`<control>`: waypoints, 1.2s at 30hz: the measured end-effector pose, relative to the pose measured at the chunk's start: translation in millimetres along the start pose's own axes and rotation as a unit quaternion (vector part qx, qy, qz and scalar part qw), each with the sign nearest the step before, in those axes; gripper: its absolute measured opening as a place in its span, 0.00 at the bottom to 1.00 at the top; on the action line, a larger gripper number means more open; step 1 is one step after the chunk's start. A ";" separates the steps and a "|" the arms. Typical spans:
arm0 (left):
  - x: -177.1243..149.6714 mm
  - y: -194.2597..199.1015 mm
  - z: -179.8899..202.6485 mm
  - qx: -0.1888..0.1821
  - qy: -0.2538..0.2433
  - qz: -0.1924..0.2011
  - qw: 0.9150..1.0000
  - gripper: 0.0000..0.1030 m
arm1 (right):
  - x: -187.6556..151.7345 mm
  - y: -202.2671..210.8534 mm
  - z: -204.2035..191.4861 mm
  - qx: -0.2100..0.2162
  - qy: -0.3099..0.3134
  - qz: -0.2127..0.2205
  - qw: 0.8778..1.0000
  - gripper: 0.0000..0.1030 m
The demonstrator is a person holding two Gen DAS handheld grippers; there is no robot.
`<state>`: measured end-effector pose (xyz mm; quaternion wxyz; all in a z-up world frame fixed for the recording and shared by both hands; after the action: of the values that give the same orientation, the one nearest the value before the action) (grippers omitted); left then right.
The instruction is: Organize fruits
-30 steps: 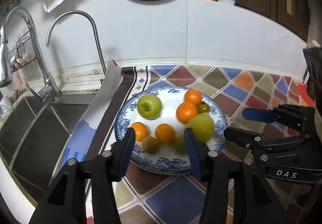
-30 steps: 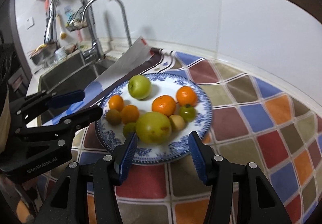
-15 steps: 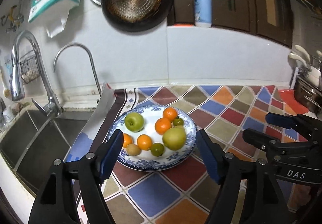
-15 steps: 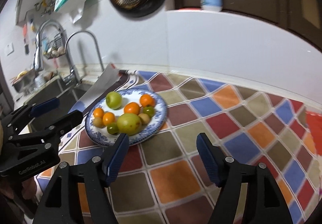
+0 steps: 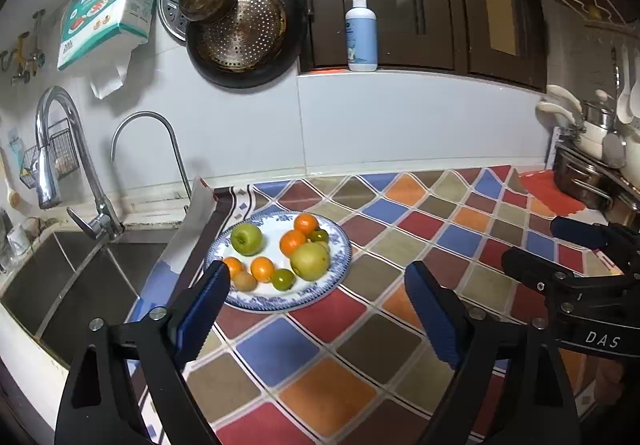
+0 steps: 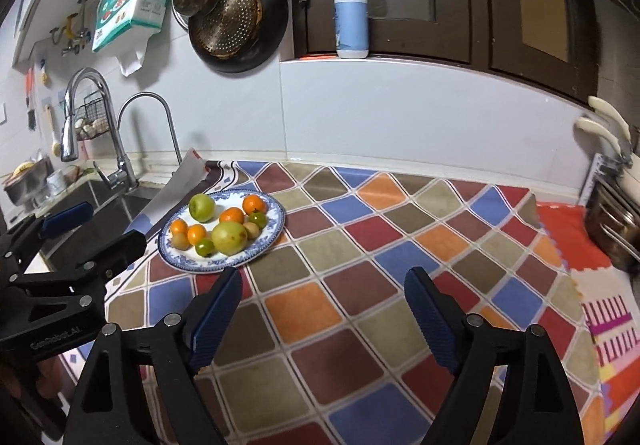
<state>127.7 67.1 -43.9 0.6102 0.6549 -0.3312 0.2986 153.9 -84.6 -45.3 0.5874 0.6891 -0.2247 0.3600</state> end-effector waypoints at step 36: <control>-11.2 43.3 19.1 -0.009 -0.012 0.019 1.000 1.00 | -30.5 48.3 23.1 -0.026 -0.027 0.007 0.999 0.84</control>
<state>86.2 47.3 -28.2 0.6063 0.6465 -0.3536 0.2990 104.3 -120.6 -38.4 0.5964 0.6815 -0.2546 0.3392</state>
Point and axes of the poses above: each gripper's, at about its wrist camera, not at the fingertips, and y roughly against the way its jaws point, z to its right, x to its top, the point moved 10 cm from there along -y, roughly the way its jaws point, and after that the axes turned 9 degrees about -z, right-handed, at the moved point
